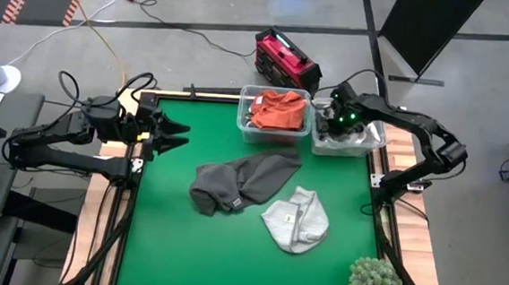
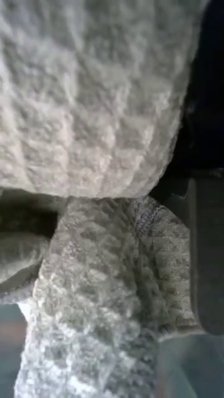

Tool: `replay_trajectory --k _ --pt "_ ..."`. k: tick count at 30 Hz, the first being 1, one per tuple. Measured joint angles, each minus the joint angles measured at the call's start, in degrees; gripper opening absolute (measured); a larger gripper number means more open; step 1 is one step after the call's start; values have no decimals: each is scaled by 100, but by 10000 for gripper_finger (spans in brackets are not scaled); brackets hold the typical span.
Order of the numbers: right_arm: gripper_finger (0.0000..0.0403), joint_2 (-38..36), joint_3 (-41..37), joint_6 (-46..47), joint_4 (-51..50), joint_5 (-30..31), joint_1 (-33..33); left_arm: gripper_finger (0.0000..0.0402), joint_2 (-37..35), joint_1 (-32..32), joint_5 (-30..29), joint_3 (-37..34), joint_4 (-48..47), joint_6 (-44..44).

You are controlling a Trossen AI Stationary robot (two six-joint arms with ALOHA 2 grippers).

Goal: Sort towels by color in basket
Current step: Put the light gray towel into the right transparent bin

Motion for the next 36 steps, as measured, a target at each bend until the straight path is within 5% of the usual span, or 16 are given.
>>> replay_trajectory --k 8,15,22,30,36 --pt "77 -174 -42 -218 44 -212 -97 265 0 0 -72 0 9 0" --pt "185 -702 42 -241 -338 -552 -290 265 0 0 -70 0 7 20" --pt "265 -1485 778 -623 -1467 -195 -256 265 0 0 -68 0 -1 22" --pt "270 -2312 1469 -110 -2096 601 824 265 0 0 -66 0 -2 22" --pt "270 -2382 1434 423 -2000 433 2946 265 0 0 -61 0 -4 24"
